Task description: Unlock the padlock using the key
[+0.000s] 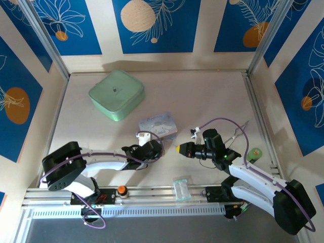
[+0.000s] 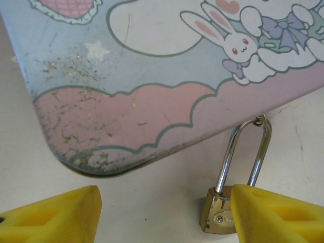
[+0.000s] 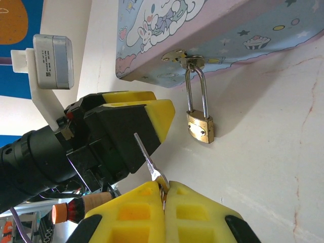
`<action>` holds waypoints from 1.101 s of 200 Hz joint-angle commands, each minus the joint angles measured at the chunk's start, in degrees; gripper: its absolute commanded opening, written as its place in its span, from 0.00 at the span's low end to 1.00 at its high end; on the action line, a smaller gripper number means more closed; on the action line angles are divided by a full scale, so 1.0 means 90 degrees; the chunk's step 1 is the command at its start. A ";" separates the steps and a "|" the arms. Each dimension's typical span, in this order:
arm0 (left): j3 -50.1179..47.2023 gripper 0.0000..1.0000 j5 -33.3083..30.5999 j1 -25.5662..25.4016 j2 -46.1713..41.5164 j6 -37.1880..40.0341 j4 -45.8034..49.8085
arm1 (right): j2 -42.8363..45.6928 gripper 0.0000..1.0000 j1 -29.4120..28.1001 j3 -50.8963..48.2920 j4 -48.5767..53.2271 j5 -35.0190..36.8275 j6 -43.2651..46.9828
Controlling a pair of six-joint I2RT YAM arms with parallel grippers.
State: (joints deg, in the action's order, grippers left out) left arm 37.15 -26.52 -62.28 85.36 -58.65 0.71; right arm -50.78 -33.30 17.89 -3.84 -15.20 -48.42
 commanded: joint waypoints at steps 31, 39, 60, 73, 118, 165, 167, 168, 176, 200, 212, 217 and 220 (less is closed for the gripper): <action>-0.0125 0.67 0.0139 0.0123 0.0152 -0.0191 -0.0796 | 0.0122 0.00 -0.0011 -0.0074 -0.0082 -0.0165 -0.0021; -0.0133 0.68 0.0135 0.0214 0.0132 -0.0146 -0.0793 | 0.0151 0.00 -0.0011 -0.0057 -0.0021 -0.0169 0.0000; -0.0121 0.71 0.0254 0.0459 0.0101 -0.0004 -0.0709 | 0.0220 0.00 0.0004 0.0013 0.0153 -0.0166 0.0071; -0.0144 0.71 0.0288 0.0502 0.0037 0.0079 -0.0750 | 0.0247 0.00 0.0008 0.0031 0.0192 -0.0179 0.0088; -0.0137 0.70 0.0737 0.0200 0.0201 -0.0129 -0.0898 | 0.0273 0.00 0.0004 -0.0158 -0.0092 -0.0130 -0.0071; -0.0129 0.67 0.0781 -0.0092 0.0732 -0.0573 -0.1238 | 0.0252 0.00 0.0008 -0.0240 -0.0100 -0.0118 -0.0034; -0.0132 0.67 0.0792 -0.0092 0.0755 -0.0587 -0.1260 | 0.0250 0.00 0.0008 -0.0240 -0.0089 -0.0122 -0.0023; -0.0133 0.66 0.0795 -0.0092 0.0767 -0.0595 -0.1270 | 0.0246 0.00 0.0008 -0.0240 -0.0090 -0.0120 -0.0027; -0.0102 0.64 0.0826 -0.0092 0.0863 -0.0605 -0.1336 | 0.0252 0.00 0.0008 -0.0231 -0.0063 -0.0123 -0.0015; 0.0131 0.57 0.0814 -0.0101 0.1029 -0.0555 -0.1159 | 0.0262 0.00 0.0005 -0.0273 -0.0058 -0.0099 -0.0013; 0.0231 0.53 0.0750 -0.0111 0.1070 -0.0519 -0.0991 | 0.0255 0.00 0.0009 -0.0331 -0.0115 -0.0075 -0.0034; 0.0258 0.51 0.0710 -0.0111 0.1091 -0.0516 -0.0938 | 0.0247 0.00 0.0009 -0.0354 -0.0140 -0.0065 -0.0052; 0.0262 0.50 0.0696 -0.0111 0.1099 -0.0522 -0.0922 | 0.0234 0.00 0.0009 -0.0371 -0.0156 -0.0060 -0.0066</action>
State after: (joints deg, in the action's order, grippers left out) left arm 37.60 -21.76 -63.02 92.23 -62.72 -8.16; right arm -49.17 -33.30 16.01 -4.47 -15.40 -48.62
